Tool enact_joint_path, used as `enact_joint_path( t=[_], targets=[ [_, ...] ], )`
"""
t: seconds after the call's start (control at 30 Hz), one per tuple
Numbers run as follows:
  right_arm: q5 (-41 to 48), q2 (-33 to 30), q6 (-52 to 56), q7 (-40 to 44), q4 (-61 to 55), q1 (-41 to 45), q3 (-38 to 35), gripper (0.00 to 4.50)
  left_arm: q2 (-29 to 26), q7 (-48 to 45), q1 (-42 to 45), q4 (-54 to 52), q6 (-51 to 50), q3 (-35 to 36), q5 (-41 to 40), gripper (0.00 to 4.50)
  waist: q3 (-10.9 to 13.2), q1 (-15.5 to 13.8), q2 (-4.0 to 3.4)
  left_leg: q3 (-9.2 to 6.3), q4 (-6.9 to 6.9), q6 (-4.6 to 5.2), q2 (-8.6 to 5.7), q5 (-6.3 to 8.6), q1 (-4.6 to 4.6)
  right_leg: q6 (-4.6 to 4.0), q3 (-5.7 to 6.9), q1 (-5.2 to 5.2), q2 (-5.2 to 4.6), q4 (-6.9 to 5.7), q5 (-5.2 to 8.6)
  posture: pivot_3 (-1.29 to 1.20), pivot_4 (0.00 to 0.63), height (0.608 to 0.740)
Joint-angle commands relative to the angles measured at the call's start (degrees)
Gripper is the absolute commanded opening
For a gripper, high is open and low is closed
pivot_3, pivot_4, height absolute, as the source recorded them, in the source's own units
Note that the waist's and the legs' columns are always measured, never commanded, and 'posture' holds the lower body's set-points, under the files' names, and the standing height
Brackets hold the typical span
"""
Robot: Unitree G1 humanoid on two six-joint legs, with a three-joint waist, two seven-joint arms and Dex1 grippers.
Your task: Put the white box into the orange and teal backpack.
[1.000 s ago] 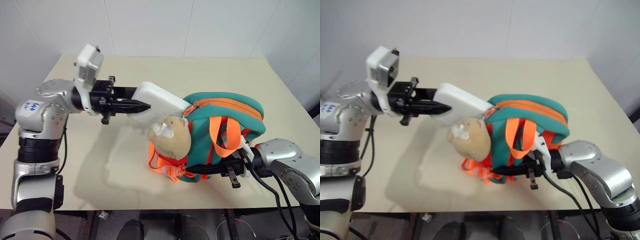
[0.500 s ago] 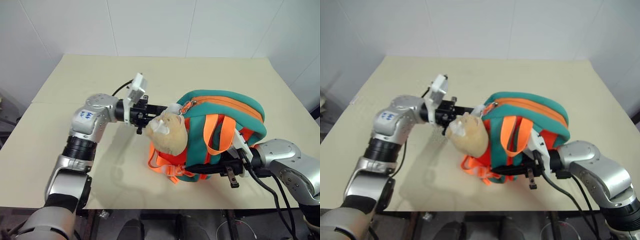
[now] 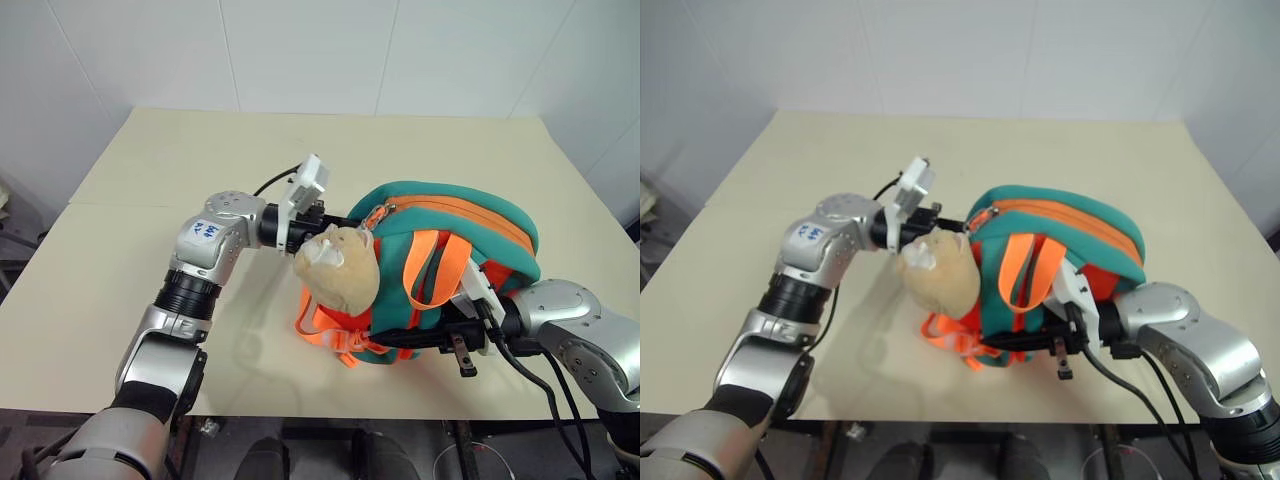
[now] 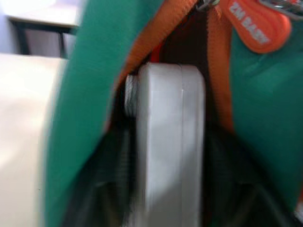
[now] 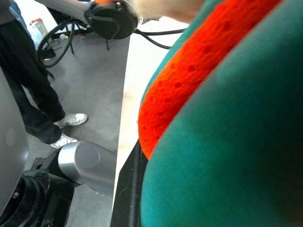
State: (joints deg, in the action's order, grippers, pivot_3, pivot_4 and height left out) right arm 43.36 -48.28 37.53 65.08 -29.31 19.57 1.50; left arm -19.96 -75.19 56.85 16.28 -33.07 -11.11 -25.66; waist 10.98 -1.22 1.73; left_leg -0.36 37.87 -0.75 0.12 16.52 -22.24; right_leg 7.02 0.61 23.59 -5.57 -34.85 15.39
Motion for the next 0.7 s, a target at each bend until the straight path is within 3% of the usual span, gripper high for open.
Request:
enact_joint_path(
  t=[0.03,0.13,0.3,0.7],
  targets=[
    [0.12,0.18,-0.55,-0.37,-1.31,0.13,-0.61,0.59,0.30,-0.79,1.23,-3.19,-1.29,-0.81,-0.44,3.52,0.00,0.14,0.00,0.00,0.00,0.00,0.00,0.00,0.00,0.00,-0.01,0.00,0.00,0.00,0.00,0.00,0.150,0.740],
    [-0.05,0.21,-0.65,-0.33,-1.19,0.23,-0.58,0.59,0.32,-0.66,1.26,-3.48,-1.33,-0.76,-0.42,4.43,0.00,0.13,0.00,-0.01,0.00,0.00,0.02,0.00,0.00,-0.01,0.00,0.01,0.01,-0.01,0.00,0.00,0.150,0.740],
    [-0.34,0.36,-0.81,-0.42,-0.95,0.51,-0.44,0.59,-1.55,-0.10,2.22,-4.04,0.35,0.54,0.58,4.47,0.00,0.11,0.00,-0.01,0.00,0.00,0.01,0.00,0.00,-0.01,-0.01,0.01,0.00,0.01,0.00,0.00,0.150,0.740],
    [-0.85,0.25,-0.97,-0.43,-0.46,0.55,-0.28,0.59,-13.86,-5.09,4.52,-6.25,1.61,5.18,-0.21,4.47,0.00,0.52,-0.01,-0.02,-0.01,0.00,0.02,0.00,-0.01,-0.01,0.00,0.01,0.00,0.01,0.01,0.00,0.150,0.740]
  ],
)
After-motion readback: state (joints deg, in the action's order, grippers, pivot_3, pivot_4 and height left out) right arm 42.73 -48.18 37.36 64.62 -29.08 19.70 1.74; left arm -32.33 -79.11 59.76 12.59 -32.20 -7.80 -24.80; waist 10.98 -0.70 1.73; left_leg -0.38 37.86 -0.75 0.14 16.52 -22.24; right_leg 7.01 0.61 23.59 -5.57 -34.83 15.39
